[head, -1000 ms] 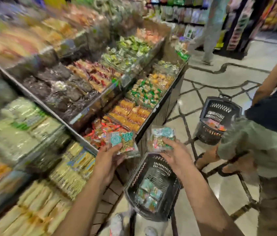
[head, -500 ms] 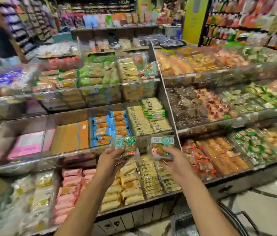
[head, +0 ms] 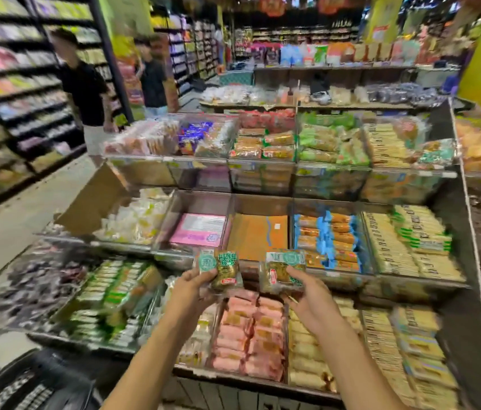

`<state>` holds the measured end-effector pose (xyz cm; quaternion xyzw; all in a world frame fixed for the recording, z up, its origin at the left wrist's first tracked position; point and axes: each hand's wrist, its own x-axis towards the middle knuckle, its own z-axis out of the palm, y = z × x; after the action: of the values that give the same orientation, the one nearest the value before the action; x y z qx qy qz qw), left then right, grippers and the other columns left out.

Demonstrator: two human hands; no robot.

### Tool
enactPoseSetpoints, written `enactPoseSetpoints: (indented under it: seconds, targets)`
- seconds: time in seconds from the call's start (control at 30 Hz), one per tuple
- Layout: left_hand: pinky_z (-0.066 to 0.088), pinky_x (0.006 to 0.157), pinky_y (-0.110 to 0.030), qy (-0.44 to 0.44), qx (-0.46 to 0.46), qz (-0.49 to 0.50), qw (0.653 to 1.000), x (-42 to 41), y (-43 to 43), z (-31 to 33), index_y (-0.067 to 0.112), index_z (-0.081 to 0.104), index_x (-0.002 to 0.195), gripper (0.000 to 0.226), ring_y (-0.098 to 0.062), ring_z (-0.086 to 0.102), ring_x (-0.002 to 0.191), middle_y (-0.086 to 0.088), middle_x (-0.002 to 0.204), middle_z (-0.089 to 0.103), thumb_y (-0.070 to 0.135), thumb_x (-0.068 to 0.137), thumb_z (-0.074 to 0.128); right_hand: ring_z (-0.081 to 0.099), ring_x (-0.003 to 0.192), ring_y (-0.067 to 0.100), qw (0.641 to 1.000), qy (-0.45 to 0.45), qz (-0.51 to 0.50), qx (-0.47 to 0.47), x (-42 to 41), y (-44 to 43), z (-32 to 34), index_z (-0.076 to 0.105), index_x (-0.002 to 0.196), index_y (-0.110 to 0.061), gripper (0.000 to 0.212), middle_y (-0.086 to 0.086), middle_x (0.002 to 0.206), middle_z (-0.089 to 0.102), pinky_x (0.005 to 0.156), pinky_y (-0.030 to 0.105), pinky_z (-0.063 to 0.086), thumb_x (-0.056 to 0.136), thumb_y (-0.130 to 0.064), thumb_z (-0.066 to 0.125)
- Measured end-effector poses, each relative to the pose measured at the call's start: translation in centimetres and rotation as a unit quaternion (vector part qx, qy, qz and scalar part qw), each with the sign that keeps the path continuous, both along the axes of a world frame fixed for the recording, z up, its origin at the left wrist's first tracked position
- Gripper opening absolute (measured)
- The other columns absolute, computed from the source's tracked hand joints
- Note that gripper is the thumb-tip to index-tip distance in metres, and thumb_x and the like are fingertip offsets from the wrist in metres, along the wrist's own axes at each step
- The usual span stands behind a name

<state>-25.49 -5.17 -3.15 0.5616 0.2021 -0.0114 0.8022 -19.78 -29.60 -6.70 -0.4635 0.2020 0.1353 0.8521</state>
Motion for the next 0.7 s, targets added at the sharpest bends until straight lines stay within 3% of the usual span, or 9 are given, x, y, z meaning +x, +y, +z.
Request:
enactPoseSetpoints:
  seconds: [0.07,0.1,0.13,0.2,0.27,0.4,0.5,0.6,0.7]
  targets:
    - [0.050,0.050,-0.020,-0.002,-0.023,0.013,1.000,0.0,2.7,-0.2,0.015,0.071,0.084,0.021,-0.008,0.061,0.048,-0.003,0.070,0.072,0.003,0.099,0.062,0.043,0.143,0.027,1.000,0.009,0.015,0.010,0.5,3.0,-0.2,0.043,0.154,-0.012,0.086,0.003,0.161,0.039,0.081,0.040,0.054,0.080,-0.024,0.086]
    - [0.049,0.049,-0.021,0.000,-0.026,0.020,0.999,0.1,4.0,-0.6,0.014,0.065,0.084,0.021,-0.006,0.056,0.042,0.000,0.063,0.067,0.002,0.100,0.061,0.040,0.146,0.028,1.000,0.015,0.022,0.009,0.8,4.2,-0.6,0.041,0.156,-0.012,0.089,0.004,0.162,0.036,0.085,0.042,0.054,0.081,-0.025,0.087]
    - [0.051,0.054,-0.024,0.010,-0.023,0.032,0.999,0.1,5.2,-0.8,0.013,0.060,0.089,0.015,-0.006,0.056,0.041,0.000,0.063,0.066,0.003,0.100,0.062,0.039,0.147,0.030,0.999,0.013,0.033,0.006,1.2,5.3,-1.1,0.040,0.156,-0.013,0.095,0.005,0.163,0.036,0.089,0.044,0.054,0.077,-0.029,0.091]
    - [0.053,0.066,-0.032,0.013,-0.025,0.051,0.998,0.4,7.3,-1.5,0.010,0.057,0.104,0.012,-0.012,0.065,0.052,-0.008,0.078,0.072,0.008,0.098,0.067,0.048,0.142,0.034,0.998,0.021,0.051,-0.006,1.9,7.4,-1.3,0.049,0.148,-0.014,0.114,0.010,0.158,0.046,0.086,0.045,0.060,0.052,-0.040,0.104]
    - [0.054,0.068,-0.034,0.014,-0.019,0.049,0.999,0.7,8.6,-1.5,0.010,0.058,0.112,0.017,-0.017,0.070,0.062,-0.014,0.090,0.074,0.011,0.098,0.068,0.056,0.135,0.036,0.998,0.019,0.065,-0.011,3.0,8.8,-1.6,0.057,0.140,-0.017,0.112,0.008,0.150,0.054,0.080,0.044,0.062,0.041,-0.043,0.105]
    - [0.053,0.077,-0.039,0.017,-0.025,0.066,0.997,2.5,10.3,-1.7,0.004,0.061,0.115,0.019,-0.023,0.074,0.072,-0.021,0.111,0.074,0.010,0.098,0.067,0.060,0.126,0.028,0.996,0.020,0.090,-0.001,6.0,11.4,-1.1,0.057,0.141,-0.015,0.087,0.004,0.148,0.055,0.088,0.043,0.060,0.065,-0.033,0.094]
    - [0.055,0.093,-0.045,0.022,-0.016,0.077,0.997,5.0,11.4,-2.2,-0.009,0.051,0.134,0.051,-0.045,0.069,0.115,-0.024,0.122,0.072,0.014,0.094,0.073,0.060,0.128,0.029,0.994,0.014,0.111,0.000,9.1,12.9,-1.0,0.061,0.136,-0.013,0.072,0.008,0.145,0.059,0.093,0.045,0.060,0.073,-0.030,0.093]
    - [0.055,0.088,-0.041,0.023,-0.018,0.088,0.996,7.5,11.9,-2.2,-0.009,0.052,0.136,0.052,-0.040,0.071,0.111,-0.022,0.120,0.074,0.014,0.094,0.072,0.063,0.126,0.033,0.991,0.018,0.129,-0.007,12.2,14.2,-0.4,0.063,0.131,-0.013,0.057,0.012,0.138,0.064,0.095,0.048,0.059,0.082,-0.026,0.089]
    - [0.052,0.100,-0.051,0.031,-0.008,0.093,0.995,9.9,12.6,-2.4,-0.009,0.052,0.133,0.050,-0.040,0.072,0.107,-0.025,0.122,0.072,0.013,0.093,0.073,0.064,0.122,0.031,0.990,0.007,0.140,-0.013,15.1,15.2,-0.1,0.061,0.133,-0.012,0.054,0.011,0.135,0.063,0.098,0.049,0.057,0.086,-0.024,0.085]
